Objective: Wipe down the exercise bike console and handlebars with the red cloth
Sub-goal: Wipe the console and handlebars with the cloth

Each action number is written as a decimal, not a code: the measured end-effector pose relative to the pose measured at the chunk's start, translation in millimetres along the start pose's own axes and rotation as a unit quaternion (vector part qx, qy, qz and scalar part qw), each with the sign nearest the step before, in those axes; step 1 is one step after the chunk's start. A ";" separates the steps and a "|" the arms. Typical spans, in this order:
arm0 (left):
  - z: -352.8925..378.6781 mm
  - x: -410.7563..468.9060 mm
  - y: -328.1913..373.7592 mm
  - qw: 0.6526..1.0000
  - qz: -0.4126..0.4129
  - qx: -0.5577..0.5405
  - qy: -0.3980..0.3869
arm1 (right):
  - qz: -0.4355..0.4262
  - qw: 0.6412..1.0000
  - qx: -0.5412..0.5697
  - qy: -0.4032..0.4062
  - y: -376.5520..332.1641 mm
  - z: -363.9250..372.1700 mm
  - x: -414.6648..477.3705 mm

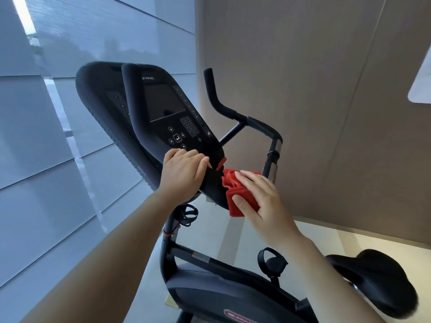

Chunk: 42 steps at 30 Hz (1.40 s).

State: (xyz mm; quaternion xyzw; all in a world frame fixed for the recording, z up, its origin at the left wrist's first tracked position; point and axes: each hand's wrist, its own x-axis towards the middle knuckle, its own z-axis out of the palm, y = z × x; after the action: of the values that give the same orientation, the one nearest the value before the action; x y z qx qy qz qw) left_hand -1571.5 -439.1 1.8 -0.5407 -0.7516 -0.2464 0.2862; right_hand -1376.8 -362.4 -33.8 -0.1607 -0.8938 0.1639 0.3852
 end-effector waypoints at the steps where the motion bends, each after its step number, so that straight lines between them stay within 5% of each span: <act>1: 0.1 -0.1 -1.2 1.000 0.002 -0.005 0.001 | 0.015 1.000 0.004 0.003 -1.0 -1.0 2.2; 7: -0.5 0.4 -5.5 1.000 0.021 0.005 -0.022 | 0.061 0.996 -0.055 -0.017 -9.7 2.3 12.3; 13: -0.9 -0.4 -8.1 0.999 0.041 -0.006 -0.024 | 0.077 0.994 -0.051 0.062 -21.5 11.2 -9.1; 23: -0.5 1.3 -12.4 0.998 0.058 -0.019 -0.034 | 0.043 0.990 -0.116 0.070 -27.7 27.7 -14.4; 31: -2.8 2.3 -12.6 0.997 0.059 -0.015 -0.045 | 0.069 0.983 -0.064 0.155 -34.5 33.4 -13.2; 38: -2.0 1.8 -13.4 0.997 0.064 -0.020 -0.036 | 0.015 0.987 -0.109 0.120 -27.9 34.6 -15.8; 42: -1.9 1.2 -12.0 0.997 0.069 -0.023 -0.034 | 0.074 0.982 -0.003 0.174 -15.8 25.4 -24.0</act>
State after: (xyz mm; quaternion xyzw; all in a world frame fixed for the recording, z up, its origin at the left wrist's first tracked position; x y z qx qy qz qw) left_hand -1582.9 -443.1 3.3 -0.6055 -0.7161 -0.2252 0.2644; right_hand -1382.5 -390.7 -59.0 -0.2538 -0.7995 0.1588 0.5208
